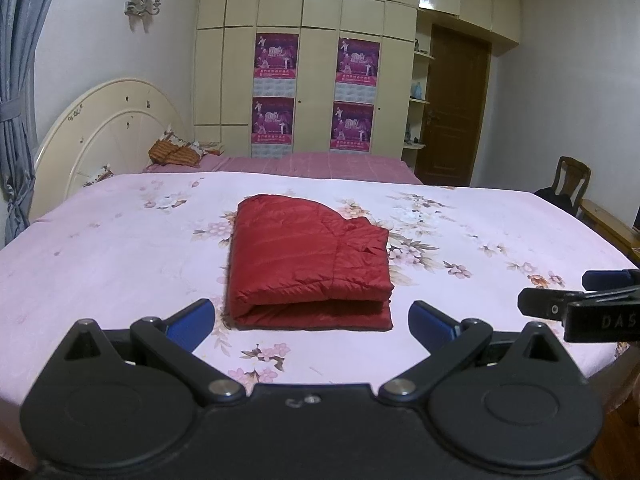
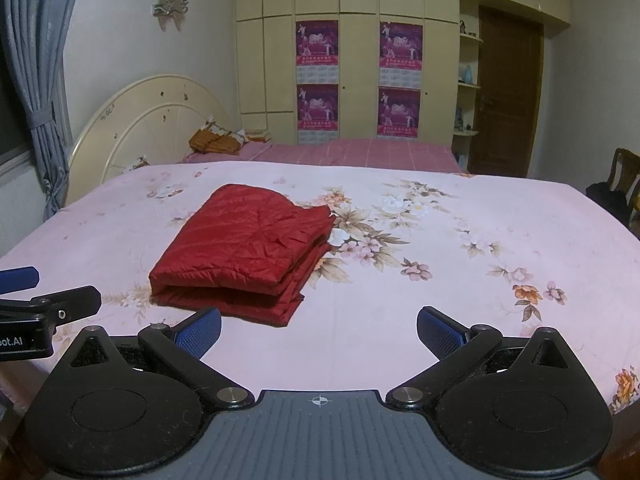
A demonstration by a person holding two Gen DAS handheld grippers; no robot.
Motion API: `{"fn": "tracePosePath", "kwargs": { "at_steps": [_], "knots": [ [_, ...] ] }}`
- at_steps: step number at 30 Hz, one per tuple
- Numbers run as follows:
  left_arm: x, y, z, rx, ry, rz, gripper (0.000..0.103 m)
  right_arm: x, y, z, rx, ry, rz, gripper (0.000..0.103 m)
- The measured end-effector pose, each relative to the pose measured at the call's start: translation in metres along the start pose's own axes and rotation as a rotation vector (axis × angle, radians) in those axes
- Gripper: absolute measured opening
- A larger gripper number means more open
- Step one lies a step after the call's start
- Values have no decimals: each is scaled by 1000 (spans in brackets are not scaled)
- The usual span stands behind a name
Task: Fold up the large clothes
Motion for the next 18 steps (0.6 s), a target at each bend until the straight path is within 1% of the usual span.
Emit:
{"fn": "tracePosePath", "kwargs": {
  "at_steps": [18],
  "knots": [
    [-2, 2, 3, -4, 7, -6, 103, -2, -2, -1, -10, 12, -5, 103]
  ]
}}
Point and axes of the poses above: each gripper's, at about its wrist camera, not at the fingertips, and y roughly against the way its jaws point, z to its left, x to its underside, the point moved 1 cm from there along -y, roughly the way its jaws point, and after that the axes turned 10 degrees about y, right-handed, at the moved point
